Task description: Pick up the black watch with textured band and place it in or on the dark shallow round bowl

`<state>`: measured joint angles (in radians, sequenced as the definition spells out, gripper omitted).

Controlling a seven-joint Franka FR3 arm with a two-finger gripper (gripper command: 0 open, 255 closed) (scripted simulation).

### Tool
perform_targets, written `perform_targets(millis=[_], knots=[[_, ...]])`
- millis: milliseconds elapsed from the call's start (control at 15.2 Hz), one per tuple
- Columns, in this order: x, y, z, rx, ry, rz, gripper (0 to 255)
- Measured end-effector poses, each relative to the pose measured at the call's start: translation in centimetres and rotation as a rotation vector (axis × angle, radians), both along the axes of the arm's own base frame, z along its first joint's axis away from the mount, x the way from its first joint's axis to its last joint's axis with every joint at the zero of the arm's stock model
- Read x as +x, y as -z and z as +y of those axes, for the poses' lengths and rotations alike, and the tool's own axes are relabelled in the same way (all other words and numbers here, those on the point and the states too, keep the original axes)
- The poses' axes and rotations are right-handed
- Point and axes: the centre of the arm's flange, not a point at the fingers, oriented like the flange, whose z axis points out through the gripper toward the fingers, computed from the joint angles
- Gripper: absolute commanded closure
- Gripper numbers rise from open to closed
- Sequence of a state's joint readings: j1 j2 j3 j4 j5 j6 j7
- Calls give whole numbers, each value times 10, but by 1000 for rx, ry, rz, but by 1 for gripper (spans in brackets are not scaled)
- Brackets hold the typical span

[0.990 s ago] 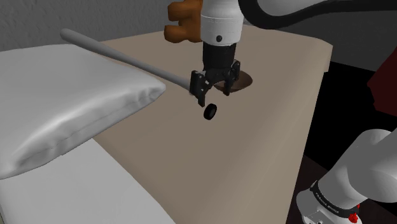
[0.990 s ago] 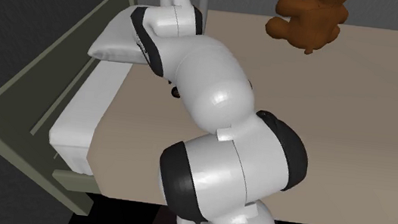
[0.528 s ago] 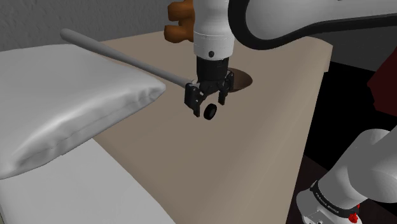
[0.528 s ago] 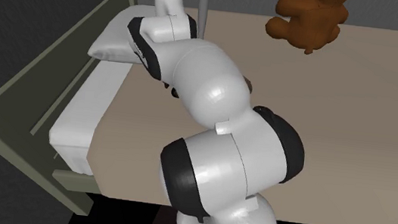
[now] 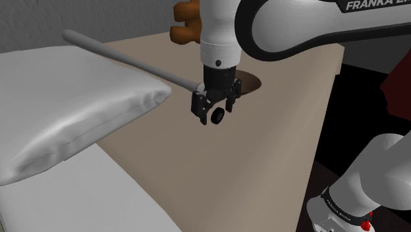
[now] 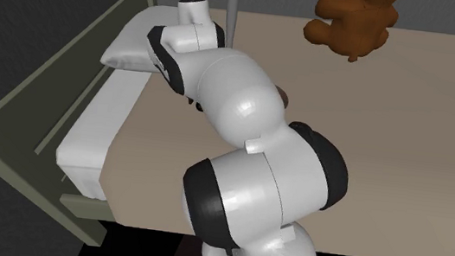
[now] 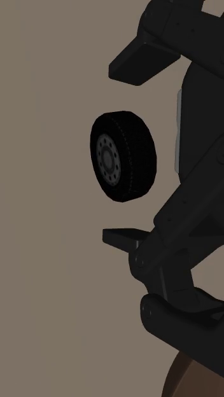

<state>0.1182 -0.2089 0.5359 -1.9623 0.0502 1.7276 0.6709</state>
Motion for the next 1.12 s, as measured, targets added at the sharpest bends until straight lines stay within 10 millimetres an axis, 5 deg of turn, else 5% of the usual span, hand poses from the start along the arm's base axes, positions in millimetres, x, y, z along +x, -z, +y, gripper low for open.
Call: perform_targets(millis=[66, 726, 1122], knots=[[0, 0, 0, 0, 0, 0, 255], [0, 0, 0, 0, 0, 0, 255], [1, -26, 1, 0, 0, 0, 255]])
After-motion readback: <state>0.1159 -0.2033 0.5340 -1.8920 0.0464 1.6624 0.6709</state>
